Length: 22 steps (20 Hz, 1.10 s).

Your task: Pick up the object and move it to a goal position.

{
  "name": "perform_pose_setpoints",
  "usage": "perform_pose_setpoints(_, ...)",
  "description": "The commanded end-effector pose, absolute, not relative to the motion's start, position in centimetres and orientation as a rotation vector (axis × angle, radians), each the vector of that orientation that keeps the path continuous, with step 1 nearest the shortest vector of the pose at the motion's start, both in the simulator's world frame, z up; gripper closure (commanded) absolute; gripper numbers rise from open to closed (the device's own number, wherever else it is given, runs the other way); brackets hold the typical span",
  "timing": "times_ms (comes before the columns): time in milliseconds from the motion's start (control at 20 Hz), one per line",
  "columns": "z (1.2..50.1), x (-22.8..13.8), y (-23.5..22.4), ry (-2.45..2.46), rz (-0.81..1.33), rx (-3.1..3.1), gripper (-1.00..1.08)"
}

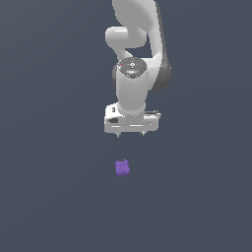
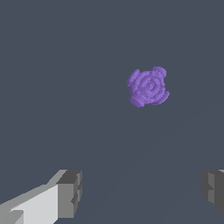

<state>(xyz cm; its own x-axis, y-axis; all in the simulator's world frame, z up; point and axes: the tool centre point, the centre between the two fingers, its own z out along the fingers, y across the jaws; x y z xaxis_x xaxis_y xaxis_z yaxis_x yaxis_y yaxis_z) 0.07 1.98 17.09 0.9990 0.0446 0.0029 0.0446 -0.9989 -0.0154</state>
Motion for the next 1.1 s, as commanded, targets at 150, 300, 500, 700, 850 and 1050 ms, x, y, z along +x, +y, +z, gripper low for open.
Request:
perform_pose_setpoints(150, 17.2, 0.1, 2.6, -0.084, -0.003, -3.122, -0.92)
perform_pose_setpoints(300, 17.2, 0.2, 2.6, -0.086, -0.003, -3.122, -0.92)
perform_pose_setpoints(500, 16.8, 0.7, 2.5, -0.098, -0.003, -3.123, -0.92)
perform_pose_setpoints(700, 16.1, 1.8, 2.1, -0.119, -0.003, -3.124, -0.92)
perform_pose_setpoints(850, 15.4, 2.9, 1.7, -0.141, -0.003, -3.125, -0.92)
perform_pose_setpoints(1050, 14.0, 4.7, 0.9, -0.179, -0.003, -3.126, -0.92)
